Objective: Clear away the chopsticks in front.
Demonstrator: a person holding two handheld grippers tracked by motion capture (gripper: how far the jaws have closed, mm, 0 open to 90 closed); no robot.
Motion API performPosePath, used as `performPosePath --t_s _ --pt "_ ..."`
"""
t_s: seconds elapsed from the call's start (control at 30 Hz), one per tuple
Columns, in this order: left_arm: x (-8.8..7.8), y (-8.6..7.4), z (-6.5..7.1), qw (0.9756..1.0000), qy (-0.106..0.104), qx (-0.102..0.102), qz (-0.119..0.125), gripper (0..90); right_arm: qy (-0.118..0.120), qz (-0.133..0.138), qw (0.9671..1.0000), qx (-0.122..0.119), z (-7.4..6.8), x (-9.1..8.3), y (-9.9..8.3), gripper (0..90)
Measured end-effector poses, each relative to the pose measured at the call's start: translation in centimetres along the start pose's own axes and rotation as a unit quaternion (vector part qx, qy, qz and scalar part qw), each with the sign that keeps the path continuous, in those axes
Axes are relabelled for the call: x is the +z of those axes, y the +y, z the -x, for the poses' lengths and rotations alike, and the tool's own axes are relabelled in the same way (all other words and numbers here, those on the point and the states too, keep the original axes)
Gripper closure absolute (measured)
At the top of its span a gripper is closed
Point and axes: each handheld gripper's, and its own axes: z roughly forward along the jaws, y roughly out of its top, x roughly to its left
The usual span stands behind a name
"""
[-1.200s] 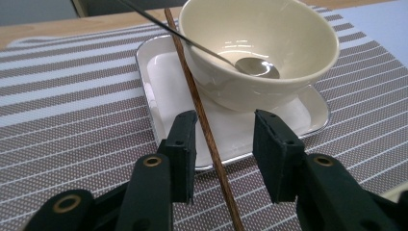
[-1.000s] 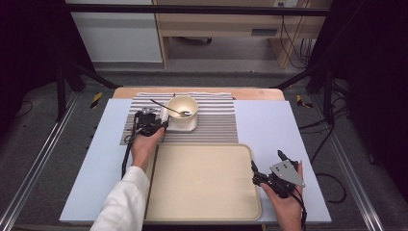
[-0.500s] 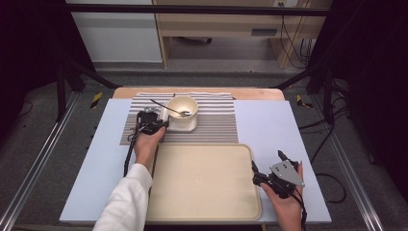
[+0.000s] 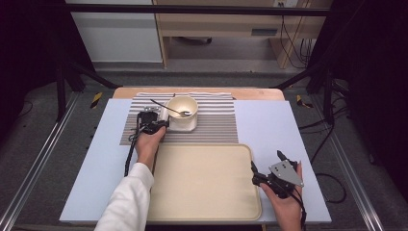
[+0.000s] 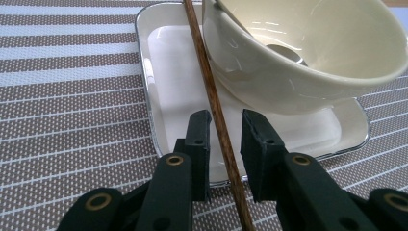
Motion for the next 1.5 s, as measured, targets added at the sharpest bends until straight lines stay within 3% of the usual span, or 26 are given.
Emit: performPosePath --t_s 0.33,0.83,1.03,1.5 --pt "0.4 -0.2 0.3 0.9999 0.006 -0.011 -0.003 78.9 0.001 -0.002 1.0000 -0.001 -0.1 0.1 0.0 8.0" --pt "0.2 0.0 0.6 0.9977 0.047 -0.048 0.010 85.4 0.004 -0.003 1.0000 0.001 -0.1 0.1 0.0 8.0" --pt "-1.1 0.3 0.9 0.9964 0.062 -0.048 0.031 85.5 0.002 -0.003 1.0000 0.002 0.1 0.2 -0.1 8.0" --pt "-3.7 -0.3 0.6 0.9951 0.072 -0.056 0.039 85.6 0.009 -0.001 0.9999 0.004 0.0 0.2 0.0 5.9"
